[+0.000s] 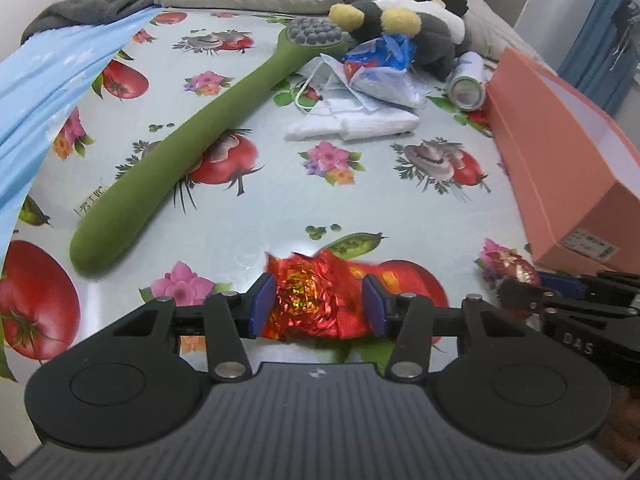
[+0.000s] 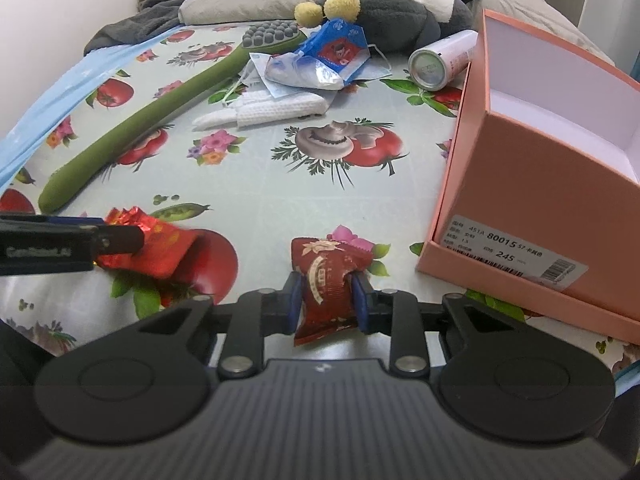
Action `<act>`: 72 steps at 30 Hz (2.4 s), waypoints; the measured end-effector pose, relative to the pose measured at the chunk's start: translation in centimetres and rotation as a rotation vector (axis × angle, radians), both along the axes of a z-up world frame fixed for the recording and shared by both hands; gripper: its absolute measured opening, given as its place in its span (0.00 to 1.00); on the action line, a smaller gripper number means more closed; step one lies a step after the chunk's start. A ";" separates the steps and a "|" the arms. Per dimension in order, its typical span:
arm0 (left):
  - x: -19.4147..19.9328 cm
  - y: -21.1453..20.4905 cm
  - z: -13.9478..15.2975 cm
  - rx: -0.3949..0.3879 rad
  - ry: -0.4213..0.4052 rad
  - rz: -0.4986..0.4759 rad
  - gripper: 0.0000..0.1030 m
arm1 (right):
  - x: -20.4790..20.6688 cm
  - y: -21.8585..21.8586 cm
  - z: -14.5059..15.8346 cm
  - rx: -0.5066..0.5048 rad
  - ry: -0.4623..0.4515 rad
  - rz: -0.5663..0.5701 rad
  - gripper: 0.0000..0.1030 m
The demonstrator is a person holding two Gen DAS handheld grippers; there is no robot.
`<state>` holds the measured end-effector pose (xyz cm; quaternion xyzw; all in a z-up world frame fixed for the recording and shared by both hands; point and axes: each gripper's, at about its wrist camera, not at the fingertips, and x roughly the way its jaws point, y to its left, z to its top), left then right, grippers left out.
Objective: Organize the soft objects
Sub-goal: 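Carry the red foil wrapper with the left tool while the right tool carries the candy packet over the box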
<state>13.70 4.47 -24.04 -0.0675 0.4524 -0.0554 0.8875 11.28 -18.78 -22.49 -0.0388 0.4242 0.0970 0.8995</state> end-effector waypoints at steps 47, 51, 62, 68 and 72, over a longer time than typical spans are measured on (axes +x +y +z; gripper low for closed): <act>-7.7 -5.2 17.8 -0.129 -0.303 -0.029 0.42 | -7.9 -3.7 17.1 0.130 -0.327 -0.035 0.29; -7.3 -6.9 18.6 -0.154 -0.308 -0.064 0.42 | -8.2 -5.1 17.8 0.132 -0.338 -0.064 0.29; -5.8 -12.9 20.2 -0.209 -0.313 -0.191 0.42 | -10.1 -10.1 19.0 0.128 -0.352 -0.178 0.29; -5.0 -15.8 20.4 -0.229 -0.300 -0.253 0.42 | -10.3 -12.2 18.8 0.125 -0.348 -0.241 0.29; -3.2 -17.8 19.8 -0.231 -0.271 -0.288 0.42 | -9.3 -13.9 18.1 0.127 -0.332 -0.281 0.29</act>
